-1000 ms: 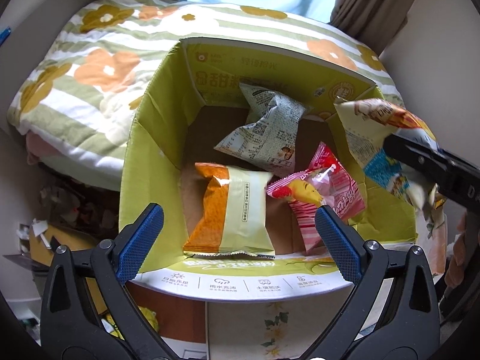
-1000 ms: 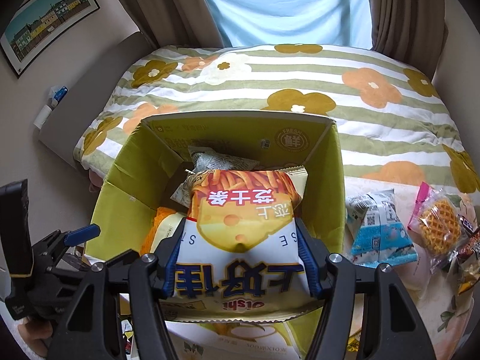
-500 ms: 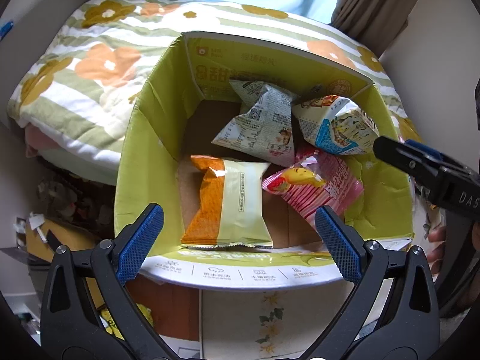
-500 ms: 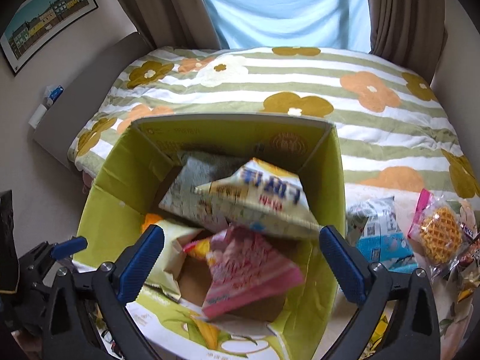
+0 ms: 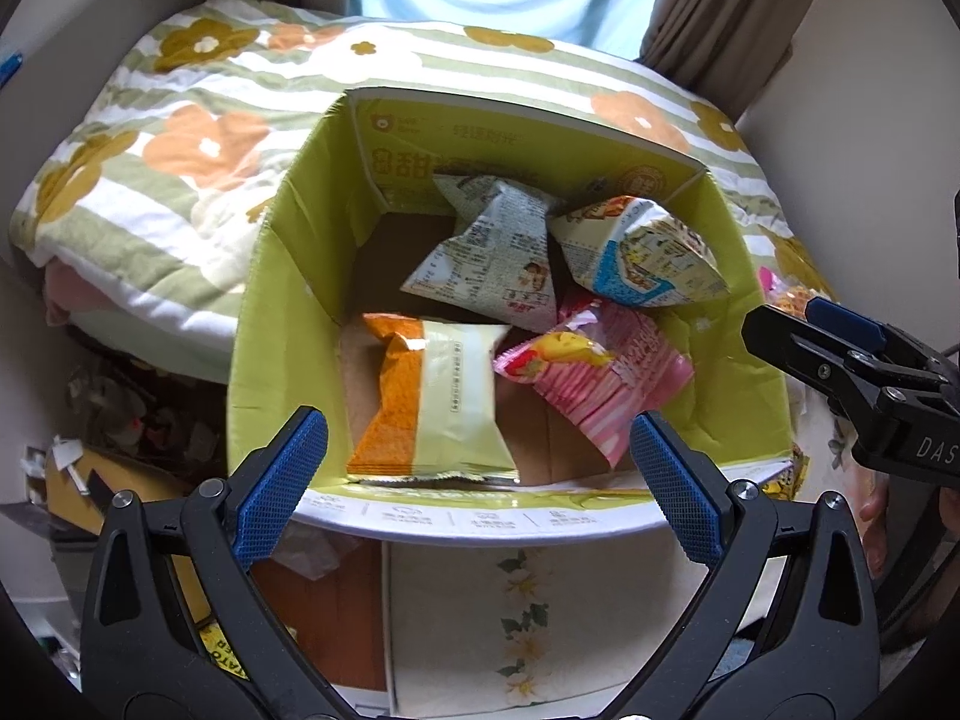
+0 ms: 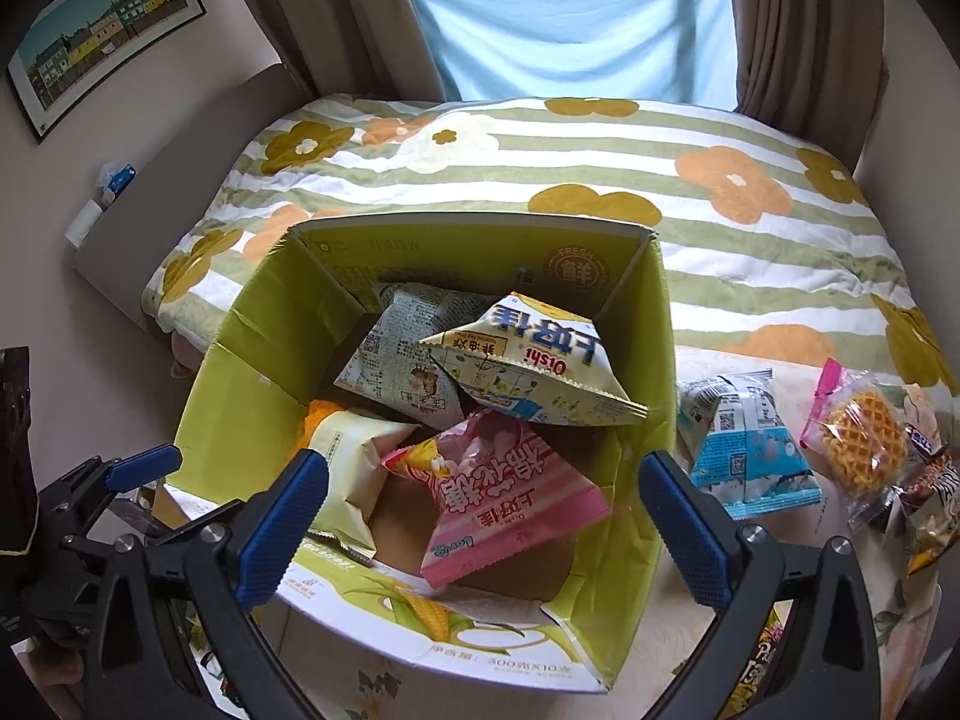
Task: Organize snacks
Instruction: 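Withdraw both tools from the box toward the remaining snacks, then grasp the gold chocolate bag with the left tool while the right tool grasps the waffle pack, then carry both bags over the yellow box and open both tools to drop them, then withdraw both tools from the box toward the remaining snacks, then grasp the blue-white snack bag with the left tool while the right tool grasps the white pastry pack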
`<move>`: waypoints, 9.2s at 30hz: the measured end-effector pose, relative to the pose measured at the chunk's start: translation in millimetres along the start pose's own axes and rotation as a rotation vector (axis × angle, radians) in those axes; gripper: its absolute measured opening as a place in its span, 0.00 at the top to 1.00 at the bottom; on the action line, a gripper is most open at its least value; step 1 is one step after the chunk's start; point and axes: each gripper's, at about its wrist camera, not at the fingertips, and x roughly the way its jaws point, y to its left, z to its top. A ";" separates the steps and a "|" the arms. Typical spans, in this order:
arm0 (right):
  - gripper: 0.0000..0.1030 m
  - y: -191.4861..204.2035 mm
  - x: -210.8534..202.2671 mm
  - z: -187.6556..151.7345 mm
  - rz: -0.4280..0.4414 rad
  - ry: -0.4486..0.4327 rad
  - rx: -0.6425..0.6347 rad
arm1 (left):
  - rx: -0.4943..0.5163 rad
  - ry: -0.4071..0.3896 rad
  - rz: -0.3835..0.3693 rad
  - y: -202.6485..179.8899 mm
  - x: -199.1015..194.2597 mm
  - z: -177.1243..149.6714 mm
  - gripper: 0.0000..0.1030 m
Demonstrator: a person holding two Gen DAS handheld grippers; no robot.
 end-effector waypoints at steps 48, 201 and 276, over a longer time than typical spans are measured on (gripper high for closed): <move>0.00 -297.5 -80.9 -52.6 -0.012 -0.042 -0.045 | -0.363 0.208 -0.048 -283.7 106.4 -125.3 0.03; 0.00 50.1 36.8 -18.9 -0.026 -0.040 -0.216 | -0.018 -0.118 0.020 34.2 -6.8 48.8 0.00; 0.00 -253.0 55.9 -42.0 0.143 0.188 -0.636 | -0.030 0.173 0.202 -296.2 224.9 46.5 0.07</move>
